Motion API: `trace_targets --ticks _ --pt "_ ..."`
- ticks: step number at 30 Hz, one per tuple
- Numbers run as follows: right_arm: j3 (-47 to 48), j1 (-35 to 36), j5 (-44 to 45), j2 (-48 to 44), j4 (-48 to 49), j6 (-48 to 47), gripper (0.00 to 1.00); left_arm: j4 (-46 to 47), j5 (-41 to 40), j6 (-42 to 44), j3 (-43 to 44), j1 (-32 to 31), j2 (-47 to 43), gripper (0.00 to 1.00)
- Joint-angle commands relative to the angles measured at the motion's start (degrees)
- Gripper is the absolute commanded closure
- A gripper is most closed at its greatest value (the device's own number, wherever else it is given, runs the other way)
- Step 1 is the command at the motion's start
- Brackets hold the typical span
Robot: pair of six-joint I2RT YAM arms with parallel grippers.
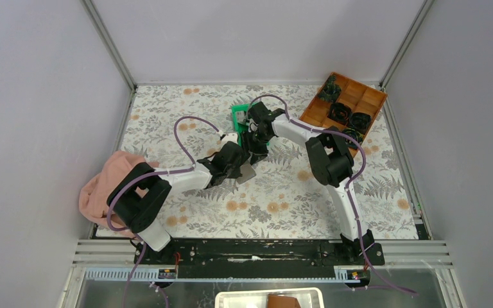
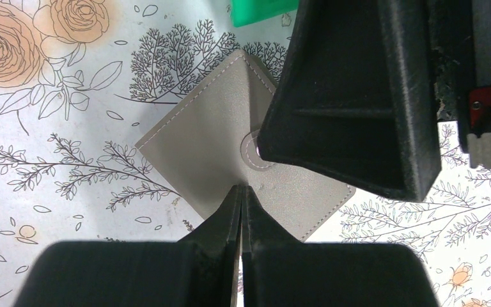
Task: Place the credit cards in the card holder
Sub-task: Close the card holder at the center of the board.
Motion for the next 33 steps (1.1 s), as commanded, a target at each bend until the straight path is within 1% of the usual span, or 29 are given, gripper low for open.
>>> trace_targets --ticks 1,7,13,26,33 --pt "-3.5 4.1 10.5 10.4 -1.9 -3.0 0.48 -2.8 -0.1 -0.2 -1.7 0.3 4.5 1.00" --pt "0.4 4.1 10.3 12.5 -2.9 -0.3 0.48 -2.8 0.0 -0.1 -1.6 0.3 4.4 1.00" --pt "0.8 4.1 10.4 13.1 -2.6 1.8 0.47 -2.6 0.3 0.1 -1.8 0.3 4.6 1.00" --pt "0.1 4.3 12.0 14.1 -2.3 2.9 0.43 -2.3 0.9 0.6 -1.8 0.3 4.9 1.00" --pt "-2.8 4.3 13.7 13.6 -2.0 1.7 0.46 -2.0 0.8 0.6 -2.0 0.7 5.0 1.00"
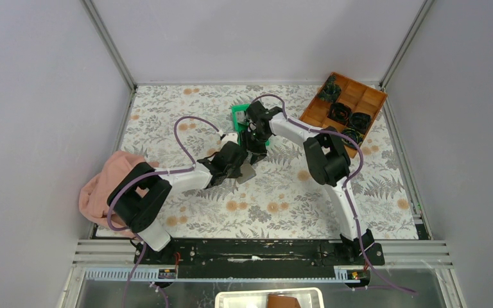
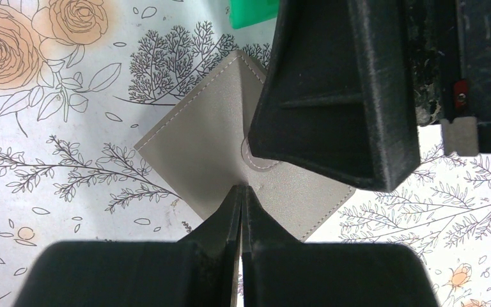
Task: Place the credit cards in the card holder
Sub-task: Close the card holder at the center of the board.
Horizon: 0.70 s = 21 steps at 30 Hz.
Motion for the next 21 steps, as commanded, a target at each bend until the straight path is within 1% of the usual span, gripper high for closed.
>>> trace_targets --ticks 1,6,21 --pt "-8.5 3.7 11.5 10.5 3.2 -2.5 0.46 -2.3 0.8 0.5 -2.0 0.7 4.8 1.00" --pt "-12.1 3.7 11.4 9.0 5.3 -2.4 0.48 -2.1 0.9 0.4 -2.2 1.1 4.7 1.00" --pt "-14.6 4.1 10.1 8.3 6.6 -3.2 0.51 -2.3 1.2 0.1 -1.7 1.6 5.3 1.00"
